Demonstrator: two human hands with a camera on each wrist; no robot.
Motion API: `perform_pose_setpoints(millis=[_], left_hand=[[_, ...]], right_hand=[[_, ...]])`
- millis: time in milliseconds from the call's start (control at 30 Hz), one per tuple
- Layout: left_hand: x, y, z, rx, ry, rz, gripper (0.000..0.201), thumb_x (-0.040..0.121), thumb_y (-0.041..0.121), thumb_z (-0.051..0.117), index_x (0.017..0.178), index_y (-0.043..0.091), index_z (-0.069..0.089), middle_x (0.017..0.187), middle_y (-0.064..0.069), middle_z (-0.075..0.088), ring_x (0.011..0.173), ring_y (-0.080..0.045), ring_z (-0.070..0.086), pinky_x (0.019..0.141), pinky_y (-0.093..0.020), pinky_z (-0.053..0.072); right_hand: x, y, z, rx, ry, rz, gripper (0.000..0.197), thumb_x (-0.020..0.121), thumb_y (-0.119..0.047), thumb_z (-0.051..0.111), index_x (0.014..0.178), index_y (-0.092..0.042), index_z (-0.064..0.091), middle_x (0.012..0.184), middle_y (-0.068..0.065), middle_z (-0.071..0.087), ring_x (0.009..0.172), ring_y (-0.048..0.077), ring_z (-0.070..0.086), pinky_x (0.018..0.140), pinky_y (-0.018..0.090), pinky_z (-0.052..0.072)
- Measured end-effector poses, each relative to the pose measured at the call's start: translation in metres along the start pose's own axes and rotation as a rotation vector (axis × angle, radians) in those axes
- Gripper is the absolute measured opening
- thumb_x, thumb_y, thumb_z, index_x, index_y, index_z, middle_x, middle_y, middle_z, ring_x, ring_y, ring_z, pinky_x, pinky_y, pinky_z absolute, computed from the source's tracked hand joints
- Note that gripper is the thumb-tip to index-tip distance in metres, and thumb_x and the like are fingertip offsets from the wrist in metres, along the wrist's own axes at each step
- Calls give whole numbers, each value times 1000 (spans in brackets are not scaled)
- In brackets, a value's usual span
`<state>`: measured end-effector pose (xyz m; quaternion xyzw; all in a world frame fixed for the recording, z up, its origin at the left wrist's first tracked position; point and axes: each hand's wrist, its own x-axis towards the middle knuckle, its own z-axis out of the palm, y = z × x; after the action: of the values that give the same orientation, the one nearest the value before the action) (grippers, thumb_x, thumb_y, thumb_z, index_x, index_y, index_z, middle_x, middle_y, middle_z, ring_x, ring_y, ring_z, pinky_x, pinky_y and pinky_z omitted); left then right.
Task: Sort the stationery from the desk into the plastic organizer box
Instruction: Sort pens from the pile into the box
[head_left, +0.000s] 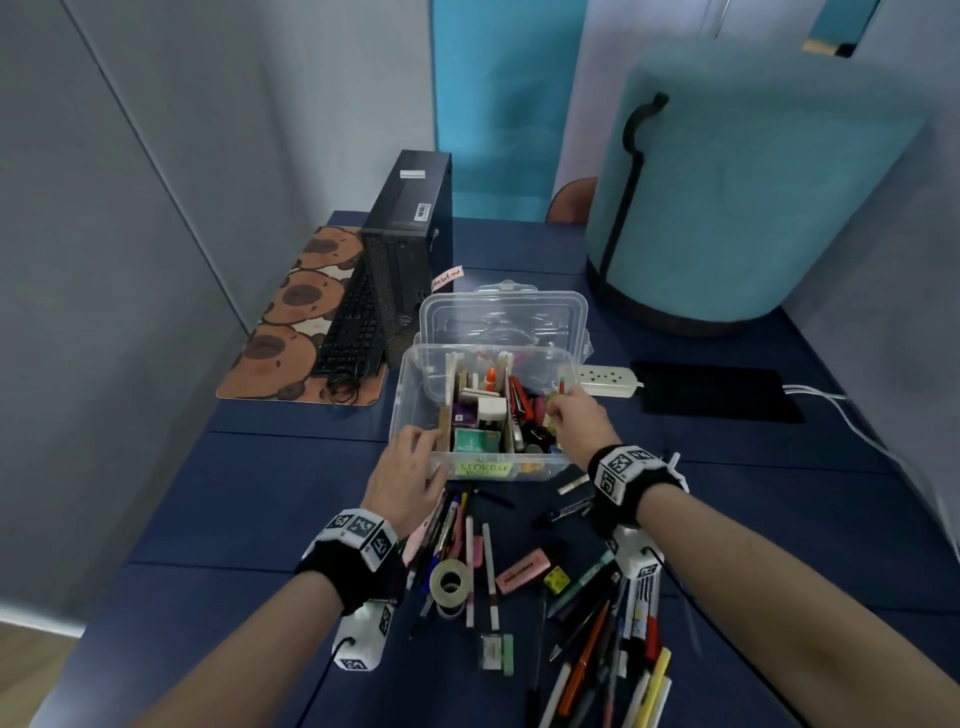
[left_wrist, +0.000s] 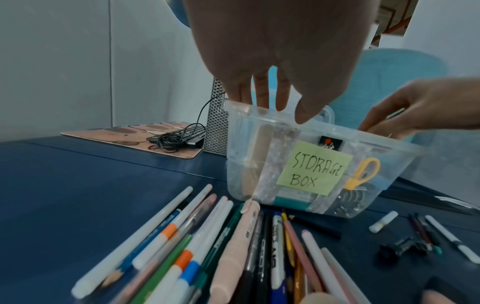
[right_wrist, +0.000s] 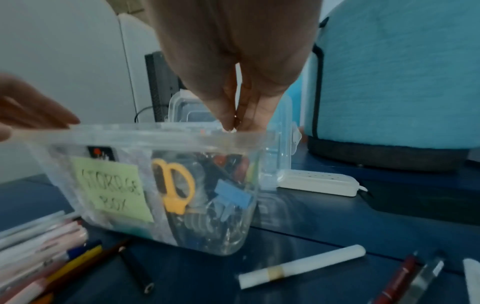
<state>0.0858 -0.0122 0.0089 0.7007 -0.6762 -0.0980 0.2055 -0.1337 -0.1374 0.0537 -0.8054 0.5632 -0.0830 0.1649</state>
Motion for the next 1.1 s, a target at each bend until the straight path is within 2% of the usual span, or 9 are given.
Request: perform_pose_setpoints(millis=[267, 433, 567, 667, 733, 800, 900, 1000, 1100], left_hand=[[-2, -6, 0, -65, -36, 24, 37, 94, 22, 49, 130, 15, 48, 118, -3, 46, 111, -17, 48, 98, -26, 40], [-4, -9, -1, -50, -19, 75, 30, 93, 14, 49, 123, 13, 53, 111, -2, 51, 107, -19, 49, 98, -31, 41], [-7, -4, -1, 57, -38, 135, 33, 92, 15, 50, 125, 12, 52, 113, -5, 55, 110, -24, 50, 106, -43, 37], [-19, 5, 1, 159, 59, 219, 39, 89, 15, 54, 128, 13, 51, 123, -6, 54, 123, -25, 48, 109, -47, 36], [-31, 13, 5, 225, 93, 341, 37, 84, 17, 58, 121, 16, 55, 115, -4, 57, 109, -23, 54, 94, -40, 45], [-45, 21, 15, 256, -78, 439, 27, 89, 20, 52, 115, 18, 55, 107, -1, 57, 96, -21, 56, 82, -34, 47], [-59, 21, 32, 253, -451, 409, 32, 94, 29, 44, 123, 17, 46, 116, -4, 48, 105, -24, 52, 84, -36, 47], [-64, 15, 43, 357, -612, 372, 58, 89, 47, 52, 137, 21, 32, 135, -8, 36, 118, -27, 43, 98, -40, 41], [-64, 16, 46, 395, -681, 328, 68, 85, 45, 59, 140, 21, 28, 145, -11, 26, 128, -30, 37, 107, -45, 33]], right_hand=[[-2, -11, 19, -151, -239, 85, 24, 92, -5, 38, 103, -5, 60, 103, 16, 63, 96, 34, 61, 71, 34, 43], [-23, -9, 12, -10, 31, -27, 27, 91, -4, 42, 112, -12, 57, 110, 7, 58, 96, 28, 58, 81, 37, 48], [-67, 0, 25, 82, 201, -189, 12, 93, -12, 49, 104, -13, 53, 104, 0, 47, 69, 18, 50, 59, 29, 41], [-100, 11, 46, 63, 40, -144, 6, 92, -17, 50, 95, -20, 45, 98, -2, 45, 66, 21, 50, 58, 32, 40], [-120, 17, 60, 96, -115, -97, 10, 92, -22, 51, 93, -26, 42, 96, -5, 45, 74, 21, 54, 66, 36, 46], [-142, 16, 70, 82, -262, -110, 9, 91, -27, 52, 97, -28, 45, 101, -7, 45, 83, 18, 56, 77, 36, 50], [-172, 5, 84, 39, -447, -211, 40, 86, -44, 57, 120, -27, 46, 121, -7, 40, 98, 18, 55, 81, 31, 48], [-186, -9, 99, -144, -541, -332, 65, 79, -54, 64, 129, -21, 39, 131, 2, 32, 107, 26, 51, 83, 36, 46], [-190, -16, 111, -210, -540, -334, 59, 81, -39, 69, 127, -16, 39, 138, 7, 29, 114, 32, 48, 84, 40, 45]])
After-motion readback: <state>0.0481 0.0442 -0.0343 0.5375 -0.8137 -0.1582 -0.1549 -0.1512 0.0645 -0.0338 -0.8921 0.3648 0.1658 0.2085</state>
